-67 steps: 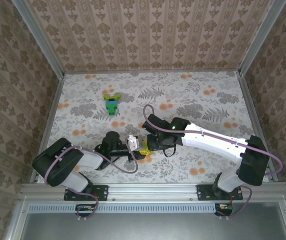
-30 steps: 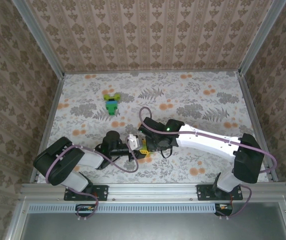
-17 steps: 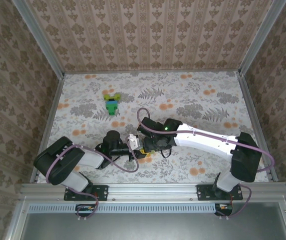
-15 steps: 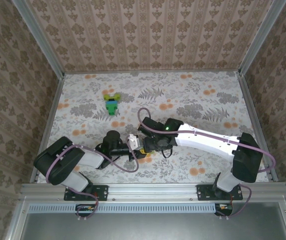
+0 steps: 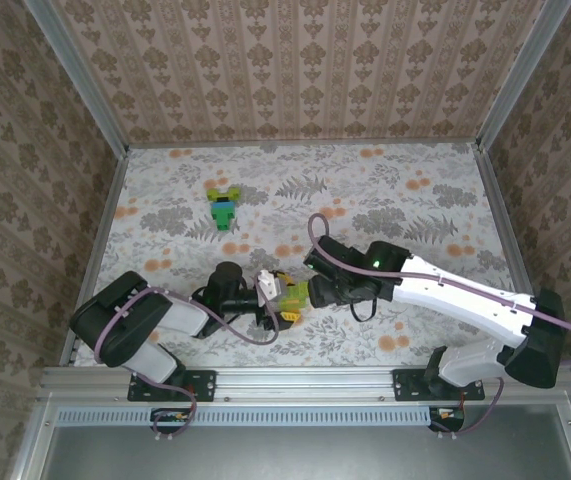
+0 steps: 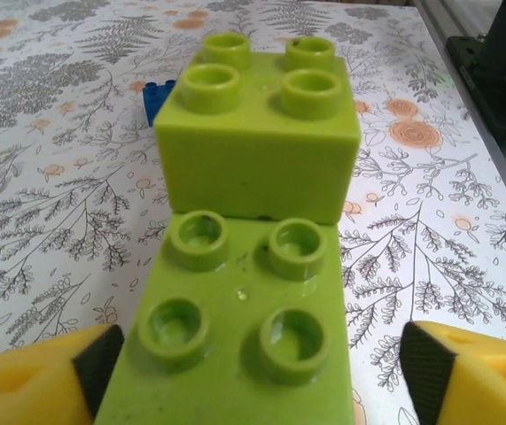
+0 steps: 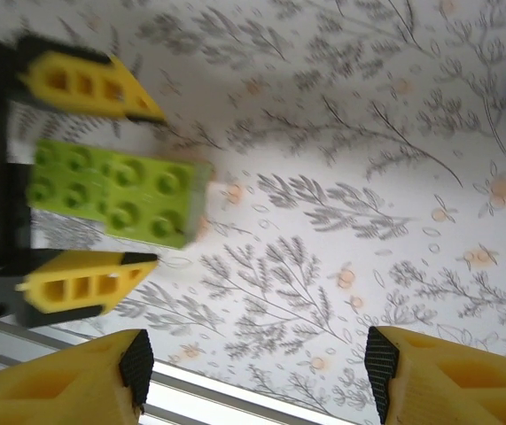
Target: Assemble a carrot with lego
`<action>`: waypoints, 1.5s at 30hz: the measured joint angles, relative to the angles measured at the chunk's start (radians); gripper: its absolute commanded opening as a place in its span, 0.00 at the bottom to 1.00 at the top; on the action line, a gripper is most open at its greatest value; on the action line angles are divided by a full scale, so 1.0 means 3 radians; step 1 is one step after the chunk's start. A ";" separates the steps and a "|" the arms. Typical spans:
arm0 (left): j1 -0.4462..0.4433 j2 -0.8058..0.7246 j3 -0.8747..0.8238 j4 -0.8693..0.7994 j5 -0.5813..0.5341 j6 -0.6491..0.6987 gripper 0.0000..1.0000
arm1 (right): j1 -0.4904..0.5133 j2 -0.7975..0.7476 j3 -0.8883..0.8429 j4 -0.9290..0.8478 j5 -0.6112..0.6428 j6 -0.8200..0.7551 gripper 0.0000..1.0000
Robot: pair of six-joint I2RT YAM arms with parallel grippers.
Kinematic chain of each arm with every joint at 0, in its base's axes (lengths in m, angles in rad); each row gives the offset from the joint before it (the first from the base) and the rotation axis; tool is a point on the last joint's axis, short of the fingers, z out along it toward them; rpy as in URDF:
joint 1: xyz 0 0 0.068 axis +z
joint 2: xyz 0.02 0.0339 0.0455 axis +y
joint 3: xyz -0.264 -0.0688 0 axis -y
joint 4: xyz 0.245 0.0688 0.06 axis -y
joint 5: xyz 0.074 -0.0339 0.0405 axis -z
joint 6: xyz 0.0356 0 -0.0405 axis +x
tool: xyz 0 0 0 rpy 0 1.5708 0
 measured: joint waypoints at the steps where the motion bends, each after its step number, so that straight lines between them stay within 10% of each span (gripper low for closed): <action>1: 0.0000 -0.0001 -0.0010 0.0000 0.0009 -0.0004 1.00 | 0.0000 0.0000 -0.0072 0.0006 -0.0003 0.0015 0.66; 45: 0.0048 -0.0165 -0.0184 0.0202 0.0001 -0.0055 1.00 | -0.0459 0.0577 -0.0318 0.0635 -0.0128 -0.0130 0.64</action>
